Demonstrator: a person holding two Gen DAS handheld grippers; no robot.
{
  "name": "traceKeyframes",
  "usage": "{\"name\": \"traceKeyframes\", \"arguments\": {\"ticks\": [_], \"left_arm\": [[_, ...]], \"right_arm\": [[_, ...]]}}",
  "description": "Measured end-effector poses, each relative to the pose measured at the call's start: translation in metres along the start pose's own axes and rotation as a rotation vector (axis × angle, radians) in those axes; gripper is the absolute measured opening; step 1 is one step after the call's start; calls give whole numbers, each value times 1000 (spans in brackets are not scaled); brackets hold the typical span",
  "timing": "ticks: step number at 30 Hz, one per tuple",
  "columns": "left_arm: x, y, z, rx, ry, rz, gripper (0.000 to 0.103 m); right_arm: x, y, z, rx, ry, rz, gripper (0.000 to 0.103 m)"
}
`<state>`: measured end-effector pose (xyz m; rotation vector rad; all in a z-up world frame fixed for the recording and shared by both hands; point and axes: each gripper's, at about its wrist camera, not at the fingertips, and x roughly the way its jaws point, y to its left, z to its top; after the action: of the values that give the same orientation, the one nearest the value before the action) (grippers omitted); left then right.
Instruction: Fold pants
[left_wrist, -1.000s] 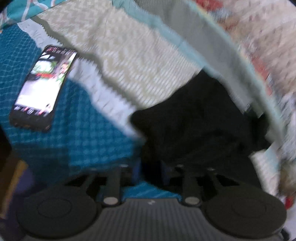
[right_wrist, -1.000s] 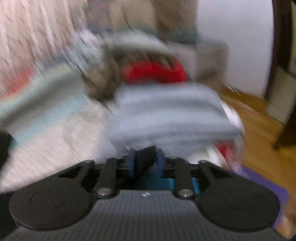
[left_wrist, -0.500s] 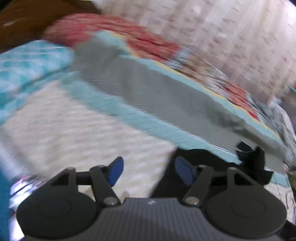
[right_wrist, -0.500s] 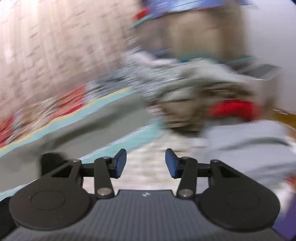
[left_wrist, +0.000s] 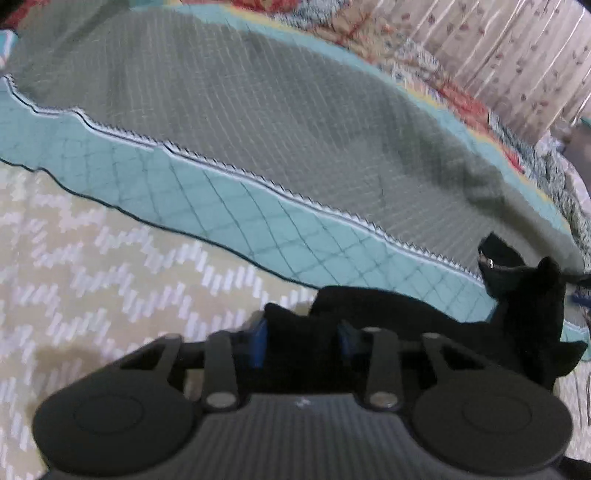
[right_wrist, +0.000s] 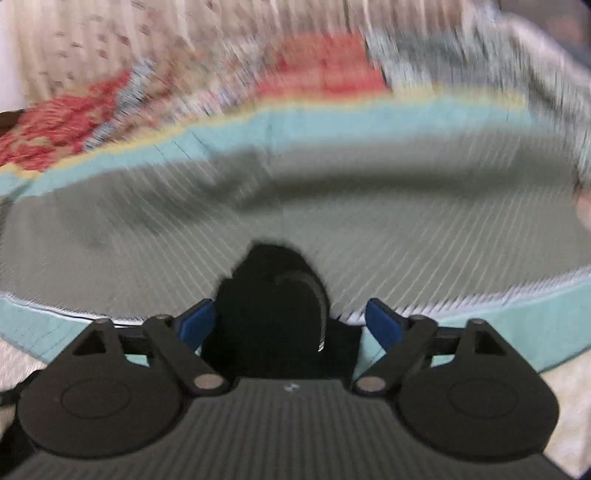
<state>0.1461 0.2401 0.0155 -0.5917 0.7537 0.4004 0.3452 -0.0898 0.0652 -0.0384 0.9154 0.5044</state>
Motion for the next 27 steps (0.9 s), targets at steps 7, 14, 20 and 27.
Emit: {"name": "traceKeyframes", "arguments": {"ticks": [7, 14, 20, 27], "left_arm": [[-136, 75, -1, -192, -274, -102, 24], [-218, 111, -80, -209, -336, -142, 24], [-218, 117, -104, -233, -245, -91, 24], [-233, 116, -109, -234, -277, -90, 24]], "right_arm": [[-81, -58, -38, 235, -336, -35, 8], [-201, -115, -165, 375, -426, -109, 11], [-219, -137, -245, 457, -238, -378, 34], [-238, -146, -227, 496, -353, -356, 45]]}}
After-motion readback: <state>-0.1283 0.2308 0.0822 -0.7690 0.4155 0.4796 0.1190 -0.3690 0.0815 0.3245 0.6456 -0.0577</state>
